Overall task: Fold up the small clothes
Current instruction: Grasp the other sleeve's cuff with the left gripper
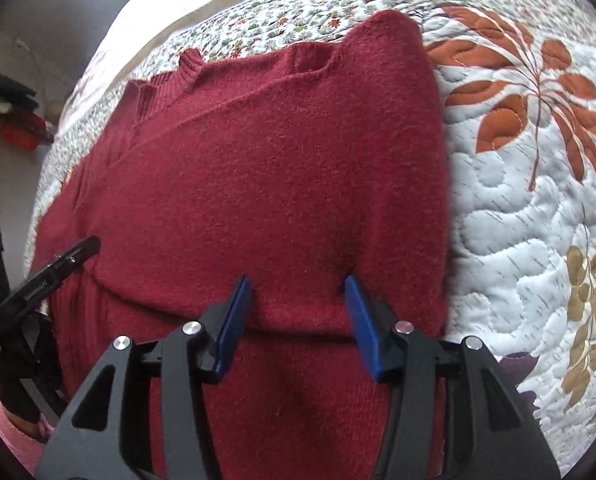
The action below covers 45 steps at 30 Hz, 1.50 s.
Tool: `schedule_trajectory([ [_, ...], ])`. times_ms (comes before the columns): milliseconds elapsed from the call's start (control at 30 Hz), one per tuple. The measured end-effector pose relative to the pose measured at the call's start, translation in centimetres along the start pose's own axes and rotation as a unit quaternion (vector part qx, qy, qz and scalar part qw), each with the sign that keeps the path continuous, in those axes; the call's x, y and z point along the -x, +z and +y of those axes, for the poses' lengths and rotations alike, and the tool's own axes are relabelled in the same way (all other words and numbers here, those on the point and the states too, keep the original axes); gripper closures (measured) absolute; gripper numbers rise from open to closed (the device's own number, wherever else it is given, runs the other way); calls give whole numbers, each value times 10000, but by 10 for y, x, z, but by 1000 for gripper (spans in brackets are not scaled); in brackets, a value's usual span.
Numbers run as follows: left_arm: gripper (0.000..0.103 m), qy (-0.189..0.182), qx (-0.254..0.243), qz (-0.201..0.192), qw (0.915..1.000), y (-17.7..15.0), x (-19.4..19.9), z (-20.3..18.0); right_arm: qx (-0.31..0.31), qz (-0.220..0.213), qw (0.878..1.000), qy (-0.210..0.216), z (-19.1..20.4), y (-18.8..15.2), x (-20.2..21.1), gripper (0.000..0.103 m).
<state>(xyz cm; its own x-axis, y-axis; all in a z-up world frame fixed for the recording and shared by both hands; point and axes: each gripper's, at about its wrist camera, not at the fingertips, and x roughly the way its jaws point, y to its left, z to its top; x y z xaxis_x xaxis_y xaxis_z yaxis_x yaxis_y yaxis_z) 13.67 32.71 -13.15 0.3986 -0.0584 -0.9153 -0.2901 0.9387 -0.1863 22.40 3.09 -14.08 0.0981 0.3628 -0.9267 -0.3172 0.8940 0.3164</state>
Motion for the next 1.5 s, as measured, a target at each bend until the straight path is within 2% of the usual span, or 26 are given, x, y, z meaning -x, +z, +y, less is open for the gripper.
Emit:
schedule_trajectory([
  [133, 44, -6, 66, -31, 10000, -1, -2, 2, 89, -5, 9999, -61, 4, 3, -5, 46],
  [200, 45, -81, 146, -43, 9999, 1, 4, 4, 24, 65, 10000, -3, 3, 7, -2, 45],
  [267, 45, -151, 248, -65, 9996, 0, 20, 7, 14, 67, 10000, -33, 6, 6, 14, 45],
  [333, 45, -303, 366, -222, 9986, -2, 44, 17, 116, -119, 9999, 37, 15, -1, 37, 43],
  [467, 42, -323, 754, -563, 9950, -26, 97, 64, 311, -238, 9987, 317, 35, -23, 66, 42],
  [633, 41, 220, 1362, -622, 9885, -66, 129, 151, 575, -89, 9979, 278, 63, -47, 60, 42],
  [733, 41, 579, 1879, -611, 9786, -90, 139, 210, 696, 49, 9972, 257, 85, -54, 42, 42],
  [800, 41, 736, 2292, -637, 9685, -104, 144, 249, 727, 141, 9967, 337, 96, -59, 34, 42],
  [933, 41, 801, 2898, -860, 9499, -121, 154, 305, 947, 282, 9947, 294, 124, -75, 18, 42],
  [1033, 41, 688, 3500, -1017, 9287, -132, 153, 348, 1058, 372, 9931, 357, 137, -83, 10, 42],
  [1167, 41, 231, 4288, -1338, 8931, -149, 146, 398, 1187, 428, 9916, 275, 146, -90, 4, 42],
  [1200, 41, 166, 4382, -1440, 8871, -151, 146, 405, 1184, 439, 9916, 264, 145, -90, 3, 42],
  [1267, 41, 65, 4513, -1618, 8776, -151, 146, 417, 1171, 443, 9919, 198, 143, -90, 1, 41],
  [1400, 43, -58, 4594, -1814, 8695, -148, 145, 434, 1127, 418, 9927, 79, 139, -89, 1, 42],
  [1467, 48, -98, 4672, -1867, 8642, -146, 143, 440, 1081, 413, 9933, 44, 137, -88, 1, 41],
  [1500, 54, -98, 4706, -1879, 8621, -145, 142, 442, 1058, 417, 9935, 27, 135, -88, 1, 41],
])
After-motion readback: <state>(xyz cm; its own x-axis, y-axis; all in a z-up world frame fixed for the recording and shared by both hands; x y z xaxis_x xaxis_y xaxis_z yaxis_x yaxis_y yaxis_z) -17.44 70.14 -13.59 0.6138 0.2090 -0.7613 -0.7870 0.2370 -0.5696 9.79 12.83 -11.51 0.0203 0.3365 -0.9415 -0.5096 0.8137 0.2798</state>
